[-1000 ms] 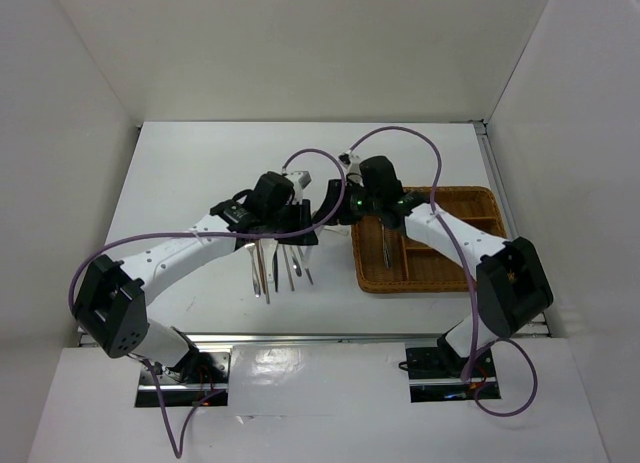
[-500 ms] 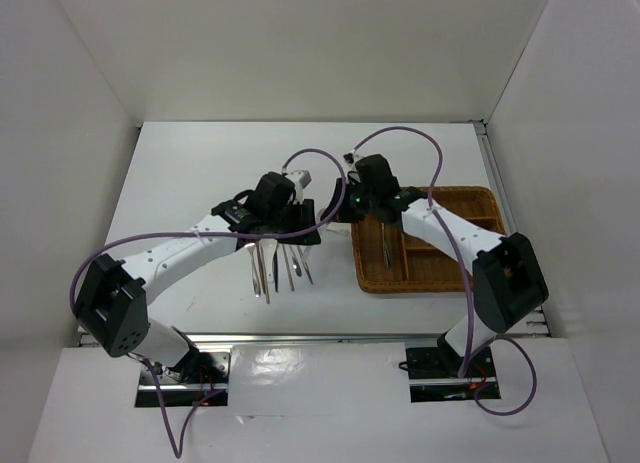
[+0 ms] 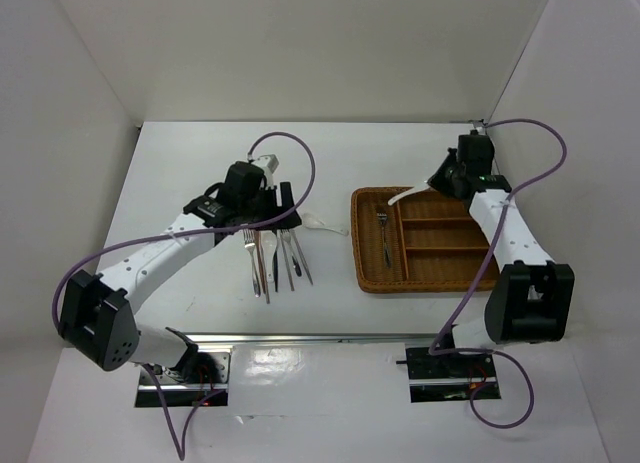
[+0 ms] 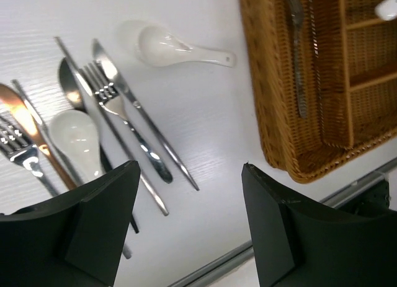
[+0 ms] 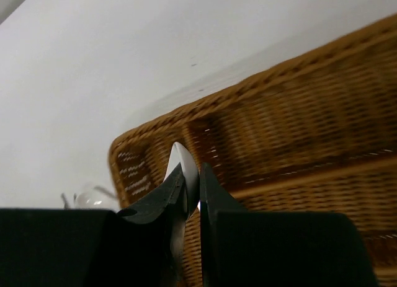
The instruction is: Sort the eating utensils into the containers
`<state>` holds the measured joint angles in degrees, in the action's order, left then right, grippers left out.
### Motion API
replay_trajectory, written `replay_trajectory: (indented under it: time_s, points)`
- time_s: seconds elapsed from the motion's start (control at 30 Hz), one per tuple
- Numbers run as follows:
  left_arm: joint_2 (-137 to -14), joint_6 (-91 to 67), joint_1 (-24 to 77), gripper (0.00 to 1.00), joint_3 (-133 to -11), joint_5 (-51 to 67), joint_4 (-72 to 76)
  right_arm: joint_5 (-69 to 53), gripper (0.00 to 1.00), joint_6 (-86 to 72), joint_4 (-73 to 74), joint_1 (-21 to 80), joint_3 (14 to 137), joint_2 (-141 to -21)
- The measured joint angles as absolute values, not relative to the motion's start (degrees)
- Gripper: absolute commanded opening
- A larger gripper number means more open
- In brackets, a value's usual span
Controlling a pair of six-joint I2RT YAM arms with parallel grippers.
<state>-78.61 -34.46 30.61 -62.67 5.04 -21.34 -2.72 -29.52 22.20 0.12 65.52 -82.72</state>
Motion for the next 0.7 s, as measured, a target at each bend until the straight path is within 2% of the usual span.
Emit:
replay_trajectory:
  time_s: [0.3, 0.7]
  points:
    - [-78.63, -33.12, 24.38, 0.8, -61.08, 5.85, -21.78, 8.91, 0.0, -33.5, 24.8, -2.52, 63.94, -83.07]
    - [-75.53, -31.68, 19.57, 0.81, -57.98, 6.98, -24.14, 15.97, 0.0, -36.18, 23.94, -3.27, 63.94, -90.41]
